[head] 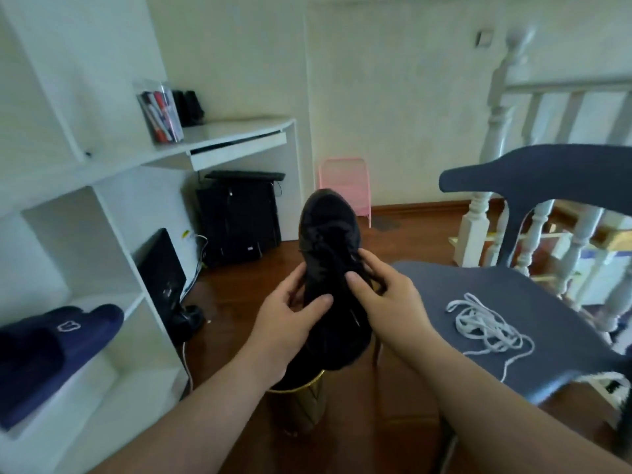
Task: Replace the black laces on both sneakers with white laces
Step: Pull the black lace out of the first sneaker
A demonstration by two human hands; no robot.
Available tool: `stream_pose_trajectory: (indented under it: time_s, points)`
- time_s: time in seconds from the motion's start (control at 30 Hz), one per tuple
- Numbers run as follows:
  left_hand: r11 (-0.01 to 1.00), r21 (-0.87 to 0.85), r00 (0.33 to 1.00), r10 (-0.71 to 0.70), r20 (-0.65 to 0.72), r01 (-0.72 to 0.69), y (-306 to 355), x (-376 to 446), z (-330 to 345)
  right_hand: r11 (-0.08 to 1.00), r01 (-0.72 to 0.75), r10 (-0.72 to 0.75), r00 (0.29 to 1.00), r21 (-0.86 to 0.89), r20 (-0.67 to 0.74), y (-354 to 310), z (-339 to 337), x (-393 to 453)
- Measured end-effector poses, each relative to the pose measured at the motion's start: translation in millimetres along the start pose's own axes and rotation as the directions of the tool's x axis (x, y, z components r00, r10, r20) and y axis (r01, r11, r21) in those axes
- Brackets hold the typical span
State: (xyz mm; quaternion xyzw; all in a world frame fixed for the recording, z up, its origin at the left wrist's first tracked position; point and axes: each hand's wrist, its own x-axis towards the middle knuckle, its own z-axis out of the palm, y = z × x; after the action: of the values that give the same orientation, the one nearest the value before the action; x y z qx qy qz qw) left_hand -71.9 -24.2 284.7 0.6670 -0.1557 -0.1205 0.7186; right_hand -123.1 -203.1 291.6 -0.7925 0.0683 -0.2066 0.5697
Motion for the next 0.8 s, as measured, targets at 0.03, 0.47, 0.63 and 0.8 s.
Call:
stream_pose_trajectory:
  time_s: [0.03, 0.47, 0.63, 0.8]
  points:
    - [1.0, -0.01, 1.0, 0.01, 0.002, -0.01, -1.6, 3.2, -0.8, 1.0, 0.012, -0.011, 1.0, 0.019, -0.027, -1.3, 5.6, 5.8]
    - [0.995, 0.102, 0.993, 0.006, -0.116, 0.006, -30.0, 19.3, -35.8, 0.98, -0.091, 0.068, 0.989, 0.179, 0.129, 28.5, 54.1, 14.2]
    - [0.983, 0.185, 0.99, 0.045, -0.137, -0.019, -22.0, 19.0, -25.4, 0.982, -0.086, 0.068, 0.992, 0.17, 0.108, 26.3, 41.6, 8.8]
    - [0.898, 0.41, 0.97, 0.219, -0.108, -0.157, -17.8, 12.3, -8.2, 0.99, -0.031, 0.046, 0.993, -0.136, 0.108, 22.5, 21.1, 0.6]
